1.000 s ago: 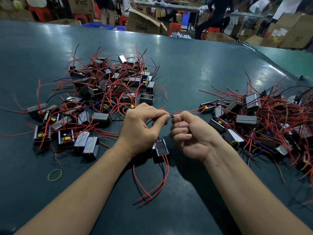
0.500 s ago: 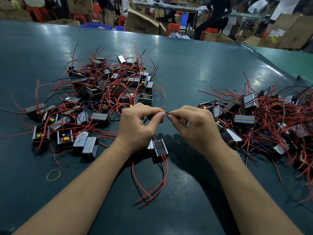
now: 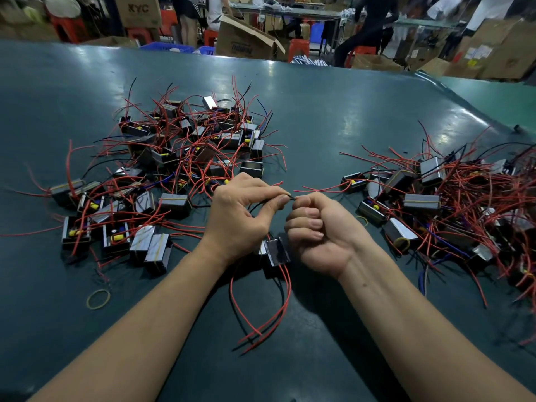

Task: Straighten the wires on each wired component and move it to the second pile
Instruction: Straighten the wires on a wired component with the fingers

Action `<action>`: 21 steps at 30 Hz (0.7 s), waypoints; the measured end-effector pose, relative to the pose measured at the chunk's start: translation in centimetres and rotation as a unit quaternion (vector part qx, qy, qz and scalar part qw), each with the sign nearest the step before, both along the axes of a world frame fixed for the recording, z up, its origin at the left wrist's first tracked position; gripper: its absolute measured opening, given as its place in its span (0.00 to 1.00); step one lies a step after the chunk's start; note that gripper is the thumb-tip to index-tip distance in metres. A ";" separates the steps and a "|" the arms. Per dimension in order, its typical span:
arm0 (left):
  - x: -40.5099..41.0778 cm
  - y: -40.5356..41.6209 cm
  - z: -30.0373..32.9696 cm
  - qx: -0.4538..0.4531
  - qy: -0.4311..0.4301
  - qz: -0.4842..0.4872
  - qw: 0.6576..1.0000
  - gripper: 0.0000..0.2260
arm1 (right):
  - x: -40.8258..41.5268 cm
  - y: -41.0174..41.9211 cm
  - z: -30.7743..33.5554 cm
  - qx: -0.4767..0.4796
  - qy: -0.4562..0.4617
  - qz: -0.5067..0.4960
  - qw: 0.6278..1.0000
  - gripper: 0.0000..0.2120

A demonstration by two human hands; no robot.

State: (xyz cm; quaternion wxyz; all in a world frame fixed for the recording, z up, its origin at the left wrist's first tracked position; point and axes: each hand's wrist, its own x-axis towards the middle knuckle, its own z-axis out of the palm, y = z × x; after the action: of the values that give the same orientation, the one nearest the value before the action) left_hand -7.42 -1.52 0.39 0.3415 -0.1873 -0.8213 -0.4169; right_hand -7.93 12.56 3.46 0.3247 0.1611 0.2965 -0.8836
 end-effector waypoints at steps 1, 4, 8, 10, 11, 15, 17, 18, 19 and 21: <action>0.0 0.0 0.0 0.006 -0.002 -0.002 1.000 0.03 | 0.1 0.0 0.2 0.025 0.024 -0.001 0.999 0.13; -0.2 -0.1 -0.1 0.031 -0.015 0.002 0.999 0.03 | 0.2 0.4 -0.3 0.349 0.291 -0.033 0.890 0.18; -0.1 -0.1 0.0 0.065 -0.028 0.020 0.997 0.03 | -0.7 2.1 -1.4 0.622 0.606 -0.064 0.491 0.12; 0.0 -0.1 0.1 0.062 -0.036 0.015 0.997 0.03 | -1.2 2.5 -1.7 0.613 0.649 -0.086 0.442 0.09; 0.1 0.0 0.2 0.061 -0.038 0.012 0.997 0.03 | -1.3 2.6 -1.8 0.610 0.659 -0.101 0.429 0.08; 0.0 -0.1 0.2 0.063 -0.041 0.005 0.997 0.04 | -1.2 2.5 -1.9 0.586 0.672 -0.107 0.439 0.11; 0.0 -0.1 0.2 0.056 -0.042 0.003 0.998 0.04 | -0.7 2.1 -1.7 0.565 0.657 -0.107 0.487 0.12; -0.1 -0.2 0.2 0.055 -0.040 0.001 0.998 0.03 | -0.5 1.8 -1.6 0.554 0.633 -0.103 0.531 0.12; 0.0 -0.2 0.2 0.055 -0.038 -0.001 0.998 0.03 | -0.2 1.4 -1.4 0.533 0.597 -0.096 0.592 0.13; 0.1 -0.1 0.3 0.056 -0.025 0.003 0.998 0.03 | 0.1 0.6 -1.1 0.451 0.489 -0.088 0.741 0.16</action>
State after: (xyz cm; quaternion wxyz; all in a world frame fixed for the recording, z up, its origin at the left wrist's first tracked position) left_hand -7.36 -1.66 0.69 0.3319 -0.1550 -0.8055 -0.4657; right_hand -7.84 13.12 2.35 -0.0542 -0.1399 0.7631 -0.6286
